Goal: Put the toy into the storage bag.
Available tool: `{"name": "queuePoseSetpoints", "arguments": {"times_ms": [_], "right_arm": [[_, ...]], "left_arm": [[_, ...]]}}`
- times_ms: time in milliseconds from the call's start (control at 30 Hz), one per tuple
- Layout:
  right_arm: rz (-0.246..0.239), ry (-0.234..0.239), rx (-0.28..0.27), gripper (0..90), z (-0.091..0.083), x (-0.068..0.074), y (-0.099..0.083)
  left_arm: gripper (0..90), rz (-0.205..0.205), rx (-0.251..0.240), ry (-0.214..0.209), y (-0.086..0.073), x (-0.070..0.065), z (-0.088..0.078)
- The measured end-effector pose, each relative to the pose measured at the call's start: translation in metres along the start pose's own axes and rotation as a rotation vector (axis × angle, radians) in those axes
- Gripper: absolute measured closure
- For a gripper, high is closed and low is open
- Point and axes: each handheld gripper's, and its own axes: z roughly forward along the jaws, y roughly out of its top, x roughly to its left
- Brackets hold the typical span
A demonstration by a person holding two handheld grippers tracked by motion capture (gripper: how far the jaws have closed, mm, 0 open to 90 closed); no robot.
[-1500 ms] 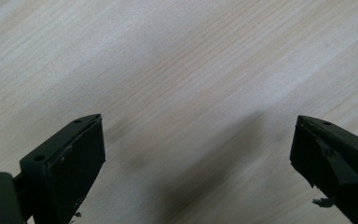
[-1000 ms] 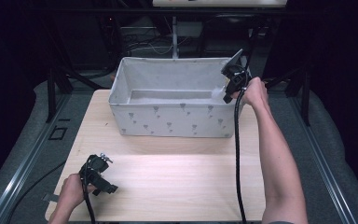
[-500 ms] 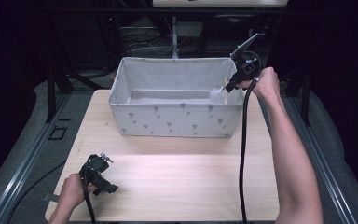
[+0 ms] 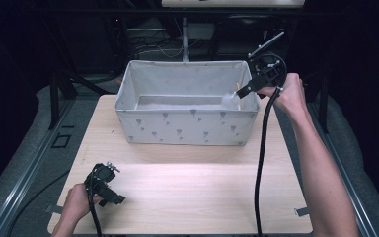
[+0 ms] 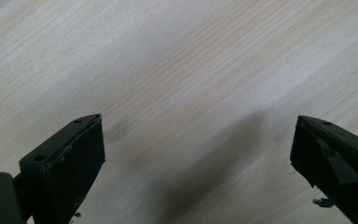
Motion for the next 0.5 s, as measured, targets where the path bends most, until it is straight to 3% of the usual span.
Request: {"name": "queuePoseSetpoints", "arguments": {"times_ms": [200, 500], "right_arm": [[-0.063, -0.008, -0.033, 8.9, -0.012, 0.028, -0.021], [-0.109, -0.002, -0.067, 5.0, -0.018, 0.05, -0.051]], "left_arm": [[3.2, 0.004, 0.004, 0.001, 0.0, 0.0, 0.0], [3.1, -0.005, 0.001, 0.002, 0.0, -0.001, 0.0]]}}
